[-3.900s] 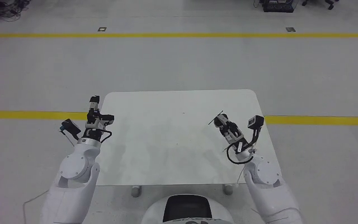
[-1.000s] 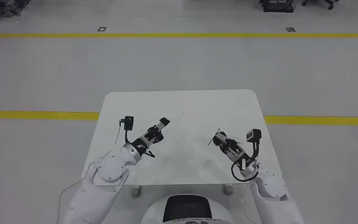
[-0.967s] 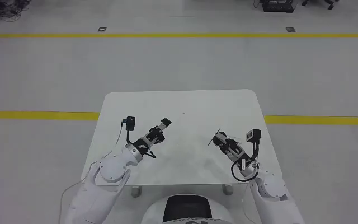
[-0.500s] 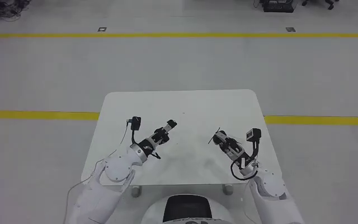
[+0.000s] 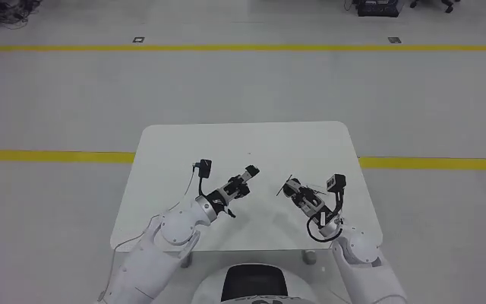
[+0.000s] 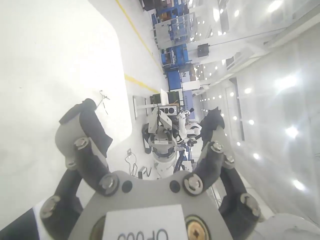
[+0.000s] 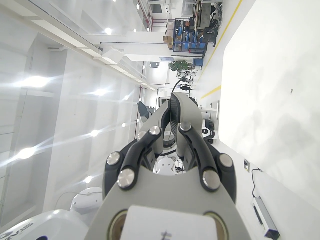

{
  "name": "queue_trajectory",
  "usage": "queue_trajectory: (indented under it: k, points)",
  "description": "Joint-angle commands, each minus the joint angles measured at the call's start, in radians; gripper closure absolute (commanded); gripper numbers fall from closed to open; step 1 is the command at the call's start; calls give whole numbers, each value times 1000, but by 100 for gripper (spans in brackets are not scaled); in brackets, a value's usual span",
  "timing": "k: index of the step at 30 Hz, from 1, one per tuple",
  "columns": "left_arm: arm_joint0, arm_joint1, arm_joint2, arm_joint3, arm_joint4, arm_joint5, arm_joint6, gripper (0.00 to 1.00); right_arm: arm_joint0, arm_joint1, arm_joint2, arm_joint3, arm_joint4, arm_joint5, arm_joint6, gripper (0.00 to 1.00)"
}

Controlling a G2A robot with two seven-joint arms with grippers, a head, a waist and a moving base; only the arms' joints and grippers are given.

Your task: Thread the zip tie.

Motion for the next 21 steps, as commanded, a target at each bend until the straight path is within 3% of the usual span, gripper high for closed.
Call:
queue_trajectory:
  k: [1, 7, 10, 21]
  points:
    - [0, 0, 0, 0, 0, 1, 0, 0, 0, 0, 0, 0, 0, 0, 0, 100]
    - [0, -2, 6, 7, -12, -7, 10, 0, 6, 0, -7, 0, -5, 4, -22, 100]
    - [-14, -7, 41, 20, -2, -17, 4, 0, 11, 1, -14, 12, 4, -3, -37, 100]
    - [-160, -65, 230, 157, -67, -57, 48, 0, 12, 11, 8, 48, 36, -17, -58, 100]
